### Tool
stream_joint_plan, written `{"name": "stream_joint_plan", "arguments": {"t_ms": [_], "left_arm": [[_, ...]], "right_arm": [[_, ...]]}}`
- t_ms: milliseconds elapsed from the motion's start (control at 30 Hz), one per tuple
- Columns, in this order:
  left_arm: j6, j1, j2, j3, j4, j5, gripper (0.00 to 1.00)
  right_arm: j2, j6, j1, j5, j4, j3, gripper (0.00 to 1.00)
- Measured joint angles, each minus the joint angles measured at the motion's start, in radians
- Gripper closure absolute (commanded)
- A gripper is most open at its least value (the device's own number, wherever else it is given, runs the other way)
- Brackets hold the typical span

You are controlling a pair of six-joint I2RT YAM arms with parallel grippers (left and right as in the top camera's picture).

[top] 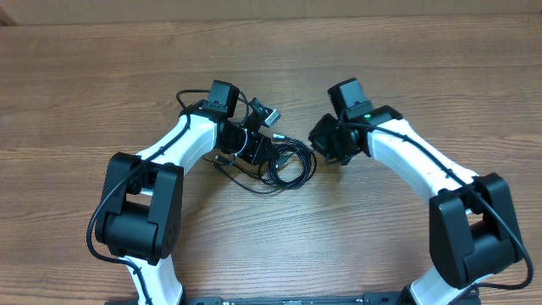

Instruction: Untangle cables

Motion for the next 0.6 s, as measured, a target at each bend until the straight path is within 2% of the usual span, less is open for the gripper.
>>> {"name": "stream_joint_plan", "arguments": {"t_ms": [33, 167, 400, 600], "left_arm": [[0.000, 0.000, 0.000, 0.000, 0.000, -0.001, 0.96], [-0.004, 0.000, 0.000, 0.000, 0.000, -0.007, 0.96], [-0.026, 0.000, 0.000, 0.000, 0.004, -0.011, 0.96], [-0.026, 0.000, 0.000, 0.000, 0.003, -0.011, 0.96]], "right_arm": [[0.000, 0.001, -0.010, -0.014, 0.002, 0.000, 0.94], [0.000, 0.006, -0.018, -0.072, 0.003, 0.000, 0.71], [0.000, 0.044, 0.081, -0.071, 0.010, 0.000, 0.71], [0.000, 0.169, 0.163, 0.044, 0.011, 0.000, 0.76]]}}
